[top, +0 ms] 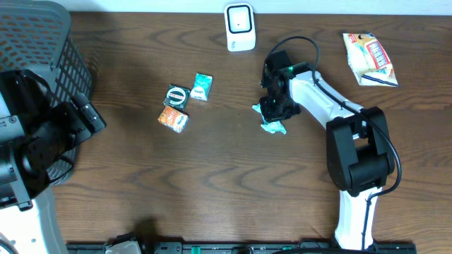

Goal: Scan the item barcode
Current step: 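Lift the wipes packet up toward the scanner with the right gripper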

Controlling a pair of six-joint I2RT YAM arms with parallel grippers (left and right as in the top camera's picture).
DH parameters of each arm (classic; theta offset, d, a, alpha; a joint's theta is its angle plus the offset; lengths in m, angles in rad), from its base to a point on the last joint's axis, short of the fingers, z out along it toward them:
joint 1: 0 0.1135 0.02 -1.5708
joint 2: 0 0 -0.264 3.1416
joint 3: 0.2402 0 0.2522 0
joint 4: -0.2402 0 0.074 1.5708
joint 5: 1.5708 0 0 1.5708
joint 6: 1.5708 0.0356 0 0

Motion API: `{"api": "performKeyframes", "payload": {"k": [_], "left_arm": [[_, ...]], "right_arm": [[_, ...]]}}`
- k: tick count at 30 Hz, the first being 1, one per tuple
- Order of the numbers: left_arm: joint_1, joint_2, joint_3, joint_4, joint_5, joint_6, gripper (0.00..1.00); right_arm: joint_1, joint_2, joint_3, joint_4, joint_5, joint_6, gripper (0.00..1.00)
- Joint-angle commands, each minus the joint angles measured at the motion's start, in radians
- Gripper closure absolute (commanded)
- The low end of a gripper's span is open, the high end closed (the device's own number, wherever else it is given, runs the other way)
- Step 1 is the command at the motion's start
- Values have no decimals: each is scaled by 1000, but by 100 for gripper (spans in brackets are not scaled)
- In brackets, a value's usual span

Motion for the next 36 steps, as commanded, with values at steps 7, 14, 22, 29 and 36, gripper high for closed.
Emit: {"api": "performKeyframes", "payload": {"k": [7,14,22,29,36], "left_arm": [[5,0,-9,-2,-10,-2,2],[5,0,-9,-2,-10,-2,2],[5,0,-9,-2,-10,-2,2],[5,0,-9,-2,-10,-2,2],[5,0,-9,-2,-10,-2,2]], "right_arm": [[18,-23,108,-6,2,15,99],[18,-23,219,30,2,-17,99],[18,-23,262,212,10,-72,99],[17,-23,276,383,24,-71,99],[9,-16,356,484,56,-71,99]]}}
